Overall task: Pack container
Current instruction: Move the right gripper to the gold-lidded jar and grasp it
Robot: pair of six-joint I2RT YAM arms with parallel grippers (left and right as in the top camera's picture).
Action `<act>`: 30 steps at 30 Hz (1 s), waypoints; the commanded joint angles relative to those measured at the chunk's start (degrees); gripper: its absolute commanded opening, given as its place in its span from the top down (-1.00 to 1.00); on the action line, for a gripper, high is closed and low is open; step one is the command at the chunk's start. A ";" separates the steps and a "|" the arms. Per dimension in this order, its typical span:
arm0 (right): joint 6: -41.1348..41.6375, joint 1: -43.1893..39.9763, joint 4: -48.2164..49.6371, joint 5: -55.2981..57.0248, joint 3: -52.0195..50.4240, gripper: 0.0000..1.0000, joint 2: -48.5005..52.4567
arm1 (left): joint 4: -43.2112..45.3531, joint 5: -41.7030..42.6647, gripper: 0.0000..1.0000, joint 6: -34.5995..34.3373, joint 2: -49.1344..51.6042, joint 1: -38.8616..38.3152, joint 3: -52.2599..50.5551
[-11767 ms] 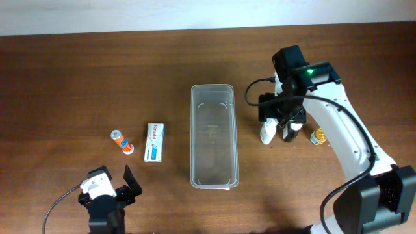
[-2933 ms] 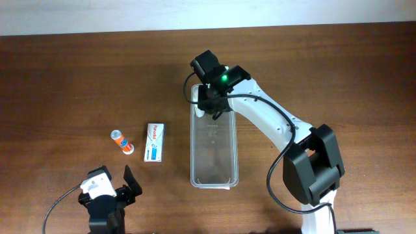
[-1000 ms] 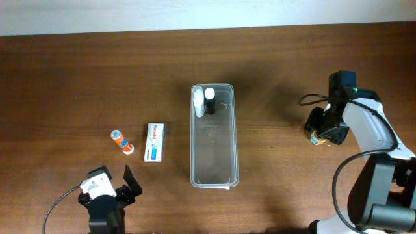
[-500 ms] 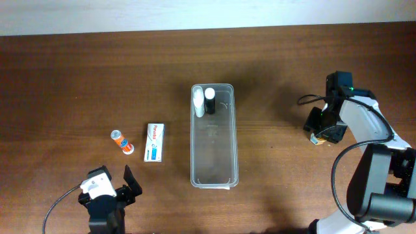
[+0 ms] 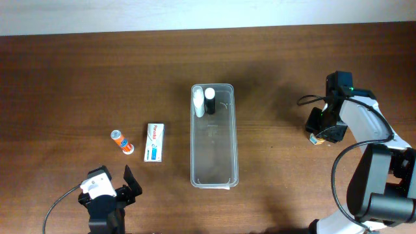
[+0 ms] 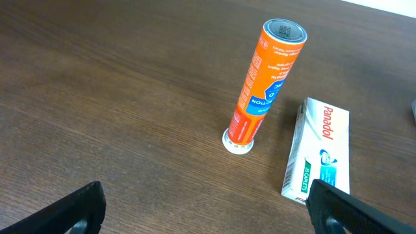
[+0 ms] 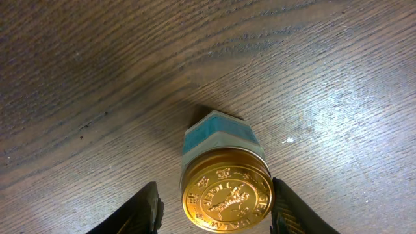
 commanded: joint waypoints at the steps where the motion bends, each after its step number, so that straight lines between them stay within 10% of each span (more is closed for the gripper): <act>1: -0.20 -0.28 -0.20 0.76 -0.66 0.05 0.48 | 0.13 0.02 -0.99 -0.15 -0.55 0.31 -0.24; 21: -2.71 -0.28 1.07 1.86 -0.66 0.06 1.25 | 0.15 0.02 -0.99 -0.15 -0.55 0.31 -0.24; 30: -2.73 -0.26 1.29 2.01 -0.66 0.39 2.49 | 0.15 0.02 -0.99 -0.15 -0.55 0.31 -0.24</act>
